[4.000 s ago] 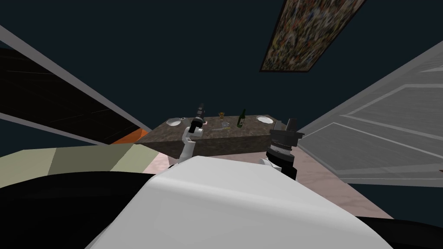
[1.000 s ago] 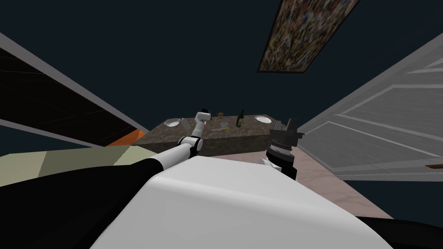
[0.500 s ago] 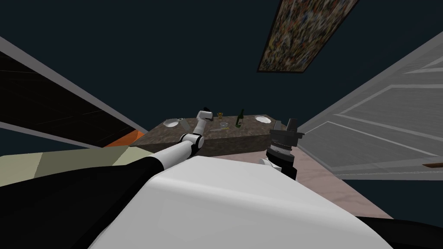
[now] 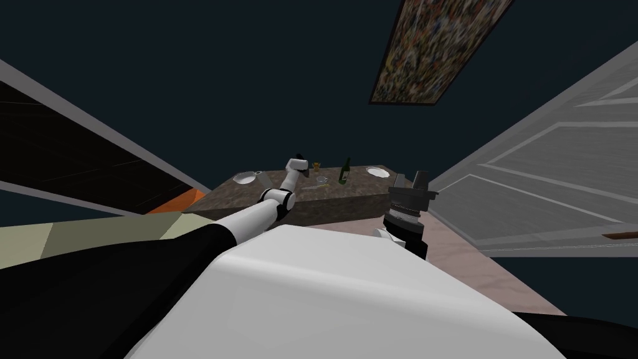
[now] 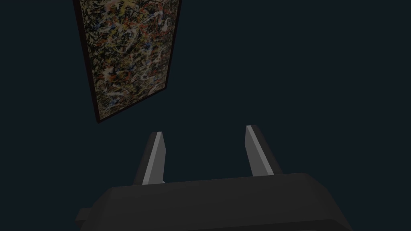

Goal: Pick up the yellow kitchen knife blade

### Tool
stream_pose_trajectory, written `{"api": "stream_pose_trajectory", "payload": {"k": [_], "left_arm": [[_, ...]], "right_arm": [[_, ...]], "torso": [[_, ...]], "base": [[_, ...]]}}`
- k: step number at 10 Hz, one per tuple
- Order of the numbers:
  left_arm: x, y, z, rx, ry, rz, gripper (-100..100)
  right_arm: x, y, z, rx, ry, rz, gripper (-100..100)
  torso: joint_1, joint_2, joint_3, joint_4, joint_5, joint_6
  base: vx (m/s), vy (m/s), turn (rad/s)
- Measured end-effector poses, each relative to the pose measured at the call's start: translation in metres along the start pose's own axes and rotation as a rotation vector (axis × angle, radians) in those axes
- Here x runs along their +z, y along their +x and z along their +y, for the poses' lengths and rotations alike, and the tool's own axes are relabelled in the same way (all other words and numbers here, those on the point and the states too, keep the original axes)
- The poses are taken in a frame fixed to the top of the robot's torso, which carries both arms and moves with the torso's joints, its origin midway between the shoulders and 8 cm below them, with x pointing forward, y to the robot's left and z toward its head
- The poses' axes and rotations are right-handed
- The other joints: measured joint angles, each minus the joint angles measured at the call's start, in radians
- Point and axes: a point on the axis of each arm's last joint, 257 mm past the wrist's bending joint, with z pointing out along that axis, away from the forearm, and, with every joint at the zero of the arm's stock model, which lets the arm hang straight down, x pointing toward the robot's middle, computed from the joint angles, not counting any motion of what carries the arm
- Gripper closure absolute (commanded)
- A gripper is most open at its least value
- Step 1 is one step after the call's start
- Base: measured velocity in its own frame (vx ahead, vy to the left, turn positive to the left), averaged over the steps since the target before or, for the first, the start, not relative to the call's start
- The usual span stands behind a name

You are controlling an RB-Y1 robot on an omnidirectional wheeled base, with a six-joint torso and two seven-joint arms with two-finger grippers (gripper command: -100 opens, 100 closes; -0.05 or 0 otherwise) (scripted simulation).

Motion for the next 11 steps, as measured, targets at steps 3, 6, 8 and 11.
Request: {"api": "stream_pose_trajectory", "payload": {"k": [3, 6, 8, 11], "left_arm": [[0.008, 0.008, 0.030, -0.024, -0.135, -0.004, -100], [0.008, 0.011, 0.058, -0.039, -0.238, -0.014, -100], [0.003, 0.017, 0.072, -0.051, -0.300, -0.013, -100], [0.006, 0.016, 0.088, -0.060, -0.367, -0.024, -100]], "right_arm": [[0.000, 0.000, 0.000, 0.000, 0.000, 0.000, 0], [0.000, 0.000, 0.000, 0.000, 0.000, 0.000, 0], [0.000, 0.000, 0.000, 0.000, 0.000, 0.000, 0], [0.000, 0.000, 0.000, 0.000, 0.000, 0.000, 0]], "torso": [[0.000, 0.000, 0.000, 0.000, 0.000, 0.000], [0.001, 0.000, 0.000, 0.000, 0.000, 0.000], [0.000, 0.000, 0.000, 0.000, 0.000, 0.000], [0.000, 0.000, 0.000, 0.000, 0.000, 0.000]], "base": [[0.013, -0.003, -0.014], [0.015, -0.003, -0.024], [0.012, -0.003, -0.007], [0.012, -0.003, -0.016]]}}
